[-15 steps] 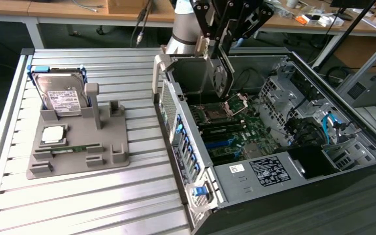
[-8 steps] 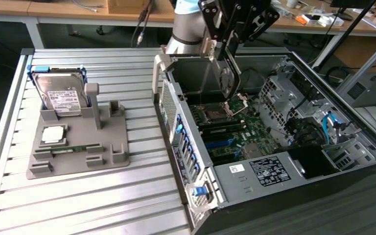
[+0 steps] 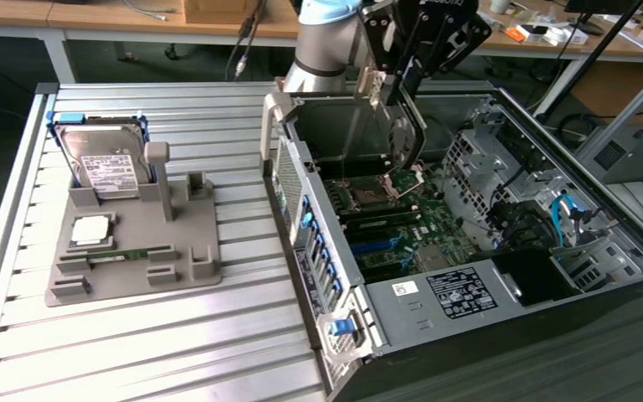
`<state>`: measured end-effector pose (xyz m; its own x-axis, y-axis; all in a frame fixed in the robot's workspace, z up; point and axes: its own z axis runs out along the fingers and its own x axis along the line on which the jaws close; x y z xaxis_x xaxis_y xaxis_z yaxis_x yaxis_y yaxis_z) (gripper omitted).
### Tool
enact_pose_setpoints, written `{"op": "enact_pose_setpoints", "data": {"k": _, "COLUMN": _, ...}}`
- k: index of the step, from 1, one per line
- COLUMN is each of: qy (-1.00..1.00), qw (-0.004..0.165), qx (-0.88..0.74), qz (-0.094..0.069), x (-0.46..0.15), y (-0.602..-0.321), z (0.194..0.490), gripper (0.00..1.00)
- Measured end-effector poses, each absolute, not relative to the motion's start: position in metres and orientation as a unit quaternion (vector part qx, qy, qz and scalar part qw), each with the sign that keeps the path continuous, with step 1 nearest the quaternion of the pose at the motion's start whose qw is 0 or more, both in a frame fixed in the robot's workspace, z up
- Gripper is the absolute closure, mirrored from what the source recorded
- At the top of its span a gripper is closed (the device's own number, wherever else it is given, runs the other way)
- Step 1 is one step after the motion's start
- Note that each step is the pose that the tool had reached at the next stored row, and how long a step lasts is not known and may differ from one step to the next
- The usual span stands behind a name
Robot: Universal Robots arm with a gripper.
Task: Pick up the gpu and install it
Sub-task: 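Pick up the gpu and move the gpu toward the slot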
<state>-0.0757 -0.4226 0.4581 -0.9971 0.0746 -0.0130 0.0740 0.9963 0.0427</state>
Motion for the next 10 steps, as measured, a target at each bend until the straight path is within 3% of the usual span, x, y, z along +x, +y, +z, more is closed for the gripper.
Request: {"op": "enact_pose_setpoints", "data": {"k": 10, "qy": 0.999, "qw": 0.007, "qx": 0.037, "qz": 0.021, "x": -0.054, "y": -0.423, "z": 0.455, "gripper": 0.73}}
